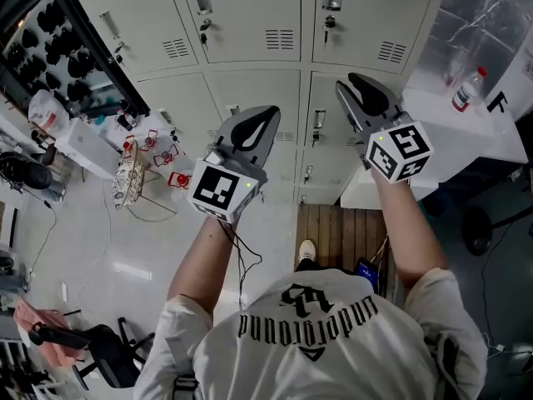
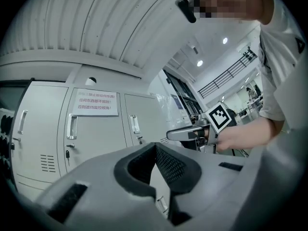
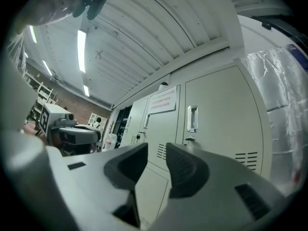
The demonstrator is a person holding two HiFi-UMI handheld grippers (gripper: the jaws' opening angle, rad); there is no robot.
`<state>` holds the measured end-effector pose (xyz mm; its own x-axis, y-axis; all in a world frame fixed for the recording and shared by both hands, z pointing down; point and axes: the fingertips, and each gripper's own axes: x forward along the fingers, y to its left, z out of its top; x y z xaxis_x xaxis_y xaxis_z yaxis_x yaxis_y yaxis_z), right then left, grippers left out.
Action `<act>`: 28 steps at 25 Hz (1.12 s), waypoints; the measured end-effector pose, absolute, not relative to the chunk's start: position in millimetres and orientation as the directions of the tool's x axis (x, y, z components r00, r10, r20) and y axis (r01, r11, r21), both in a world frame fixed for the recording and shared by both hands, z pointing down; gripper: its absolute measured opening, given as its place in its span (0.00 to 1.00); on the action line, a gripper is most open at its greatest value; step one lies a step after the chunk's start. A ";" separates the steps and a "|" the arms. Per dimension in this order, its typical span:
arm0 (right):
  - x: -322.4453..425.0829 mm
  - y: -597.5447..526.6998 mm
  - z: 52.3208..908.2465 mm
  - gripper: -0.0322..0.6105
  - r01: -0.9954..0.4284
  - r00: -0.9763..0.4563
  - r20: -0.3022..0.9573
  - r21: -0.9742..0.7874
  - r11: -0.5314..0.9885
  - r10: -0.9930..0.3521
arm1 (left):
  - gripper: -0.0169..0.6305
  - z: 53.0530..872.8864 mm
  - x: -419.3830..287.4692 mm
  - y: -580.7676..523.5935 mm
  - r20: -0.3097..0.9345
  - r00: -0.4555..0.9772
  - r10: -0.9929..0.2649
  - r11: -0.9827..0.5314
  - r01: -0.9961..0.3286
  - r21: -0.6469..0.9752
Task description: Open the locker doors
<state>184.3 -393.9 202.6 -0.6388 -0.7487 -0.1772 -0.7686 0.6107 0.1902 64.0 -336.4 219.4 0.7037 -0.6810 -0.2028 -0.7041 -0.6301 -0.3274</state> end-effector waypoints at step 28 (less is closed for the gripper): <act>177.3 -557.5 169.3 0.26 -0.806 -0.581 -0.173 0.259 0.532 -0.796 | 0.04 220.0 85.4 -479.5 -0.184 0.736 -0.652 -0.671 -0.672 -0.313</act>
<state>177.3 -557.5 169.3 -0.5806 -0.7955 -0.1733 -0.8062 0.5320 0.2591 85.4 -479.5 220.0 0.7358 -0.6518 -0.1836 -0.6724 -0.6709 -0.3127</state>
